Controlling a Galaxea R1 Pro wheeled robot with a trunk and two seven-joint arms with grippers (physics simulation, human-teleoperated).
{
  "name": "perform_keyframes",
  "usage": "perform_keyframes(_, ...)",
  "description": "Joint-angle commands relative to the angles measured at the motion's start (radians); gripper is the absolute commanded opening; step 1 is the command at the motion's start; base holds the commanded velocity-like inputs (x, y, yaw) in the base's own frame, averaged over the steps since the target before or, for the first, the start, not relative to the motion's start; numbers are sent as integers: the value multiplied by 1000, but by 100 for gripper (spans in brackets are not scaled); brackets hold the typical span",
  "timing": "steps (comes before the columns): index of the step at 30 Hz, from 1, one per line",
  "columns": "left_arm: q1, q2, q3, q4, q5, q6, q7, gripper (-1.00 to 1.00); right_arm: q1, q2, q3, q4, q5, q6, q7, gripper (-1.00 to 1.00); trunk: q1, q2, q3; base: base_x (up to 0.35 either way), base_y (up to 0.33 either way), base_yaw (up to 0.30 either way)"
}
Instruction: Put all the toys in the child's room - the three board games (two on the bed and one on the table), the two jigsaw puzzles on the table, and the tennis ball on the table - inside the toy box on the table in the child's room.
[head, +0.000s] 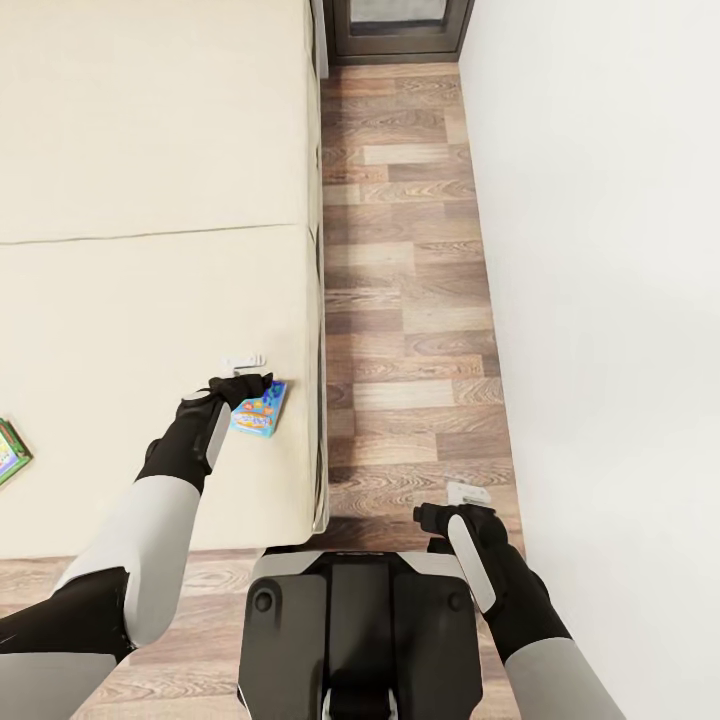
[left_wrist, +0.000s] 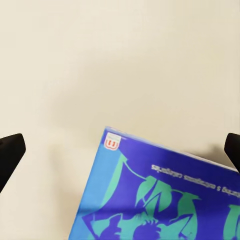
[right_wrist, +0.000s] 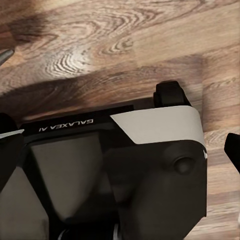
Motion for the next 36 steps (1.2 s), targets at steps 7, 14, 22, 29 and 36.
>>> perform_keyframes(7,0,-1,7,-2,-10,5,-9,100,0,0,2,-1,-10,2,-10,100,1,-2,-1,-46,0,0)
perform_keyframes(14,0,-1,7,-1,-12,5,-9,100,0,1,2,-1,-10,2,-10,100,1,-2,-1,-73,0,0)
perform_keyframes(22,0,-1,7,0,-14,3,-9,100,0,1,2,-1,-10,2,-10,100,1,-2,-1,-108,0,0)
perform_keyframes(29,1,-1,7,0,-16,3,-10,100,0,1,2,-1,-10,2,-10,100,1,-2,-1,-172,0,0)
perform_keyframes(36,1,-1,7,0,-16,3,-10,100,0,1,2,-1,-10,2,-10,100,1,-2,-1,-150,0,0)
